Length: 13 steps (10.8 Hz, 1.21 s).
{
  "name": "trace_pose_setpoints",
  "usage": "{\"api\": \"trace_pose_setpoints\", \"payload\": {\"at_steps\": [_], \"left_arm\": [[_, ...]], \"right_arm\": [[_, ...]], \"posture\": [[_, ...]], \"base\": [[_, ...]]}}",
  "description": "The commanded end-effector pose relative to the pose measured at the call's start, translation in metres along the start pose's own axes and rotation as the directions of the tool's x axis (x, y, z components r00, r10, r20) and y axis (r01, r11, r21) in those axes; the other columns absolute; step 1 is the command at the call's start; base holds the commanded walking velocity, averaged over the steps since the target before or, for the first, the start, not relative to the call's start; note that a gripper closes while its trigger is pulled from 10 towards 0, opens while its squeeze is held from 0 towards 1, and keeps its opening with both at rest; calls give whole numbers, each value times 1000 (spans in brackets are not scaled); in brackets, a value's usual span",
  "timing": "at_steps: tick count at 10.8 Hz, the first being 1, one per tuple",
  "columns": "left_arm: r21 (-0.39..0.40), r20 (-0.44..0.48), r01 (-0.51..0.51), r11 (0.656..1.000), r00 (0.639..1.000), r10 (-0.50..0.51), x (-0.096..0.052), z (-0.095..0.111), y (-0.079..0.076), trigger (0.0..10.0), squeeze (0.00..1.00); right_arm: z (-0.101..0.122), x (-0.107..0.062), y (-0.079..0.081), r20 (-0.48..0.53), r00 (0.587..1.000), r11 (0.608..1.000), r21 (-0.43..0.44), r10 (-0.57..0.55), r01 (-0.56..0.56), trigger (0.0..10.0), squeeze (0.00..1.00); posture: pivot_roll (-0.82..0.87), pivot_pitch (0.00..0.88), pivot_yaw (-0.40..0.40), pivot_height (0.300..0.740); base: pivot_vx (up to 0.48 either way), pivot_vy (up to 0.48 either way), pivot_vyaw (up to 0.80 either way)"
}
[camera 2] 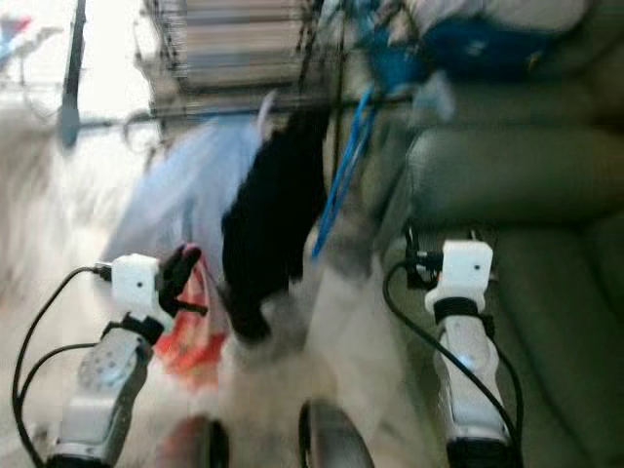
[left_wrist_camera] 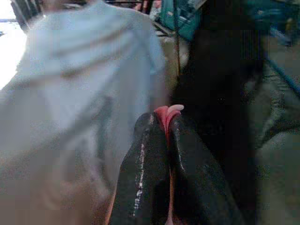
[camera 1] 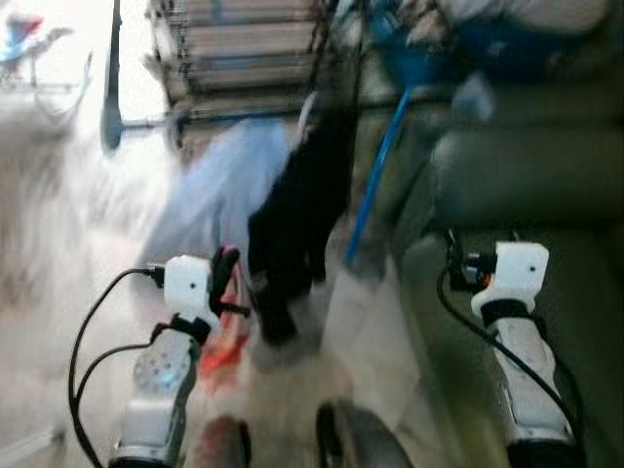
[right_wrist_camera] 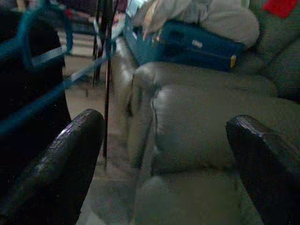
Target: Hang hanger
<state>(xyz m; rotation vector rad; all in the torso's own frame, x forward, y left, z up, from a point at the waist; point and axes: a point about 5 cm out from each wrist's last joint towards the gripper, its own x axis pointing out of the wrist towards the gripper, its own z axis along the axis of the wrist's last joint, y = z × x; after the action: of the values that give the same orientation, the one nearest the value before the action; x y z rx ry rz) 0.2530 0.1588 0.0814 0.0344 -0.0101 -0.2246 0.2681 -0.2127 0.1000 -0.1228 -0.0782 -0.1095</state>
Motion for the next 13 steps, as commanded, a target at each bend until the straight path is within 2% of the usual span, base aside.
{"api": "trace_pose_setpoints", "payload": {"at_steps": [1,3,8,10,12,13], "left_arm": [[12,-20,-19,1000,1000,19,-4,-2,7,10000,0],[35,-3,-8,999,1000,8,-3,1,6,10000,0],[58,-7,24,998,1000,-24,-3,0,0,10000,0],[61,-15,34,998,999,-33,-3,-1,-3,10000,0],[57,-22,54,997,998,-53,-4,-2,-7,10000,0],[57,-25,56,997,998,-55,-5,-2,-8,10000,0]], "right_arm": [[4,1,5,20,1000,1000,15,17,-17,10000,0],[3,4,3,19,1000,1000,-2,15,-15,10000,0],[4,7,7,22,999,1000,-4,25,-25,10000,0],[-3,13,11,-31,997,997,-25,65,-66,10000,0],[-1,40,4,-66,997,998,-48,40,-44,10000,0],[0,53,5,-88,995,997,-53,55,-60,10000,0]], "posture": [[-17,216,-74,740],[-14,214,-75,740],[-12,216,-71,740],[-10,222,-70,740],[-1,229,-70,740],[2,232,-68,740]], "base": [[0,428,0],[0,437,0],[0,0,0],[0,0,0],[0,0,0],[0,0,0]]}}
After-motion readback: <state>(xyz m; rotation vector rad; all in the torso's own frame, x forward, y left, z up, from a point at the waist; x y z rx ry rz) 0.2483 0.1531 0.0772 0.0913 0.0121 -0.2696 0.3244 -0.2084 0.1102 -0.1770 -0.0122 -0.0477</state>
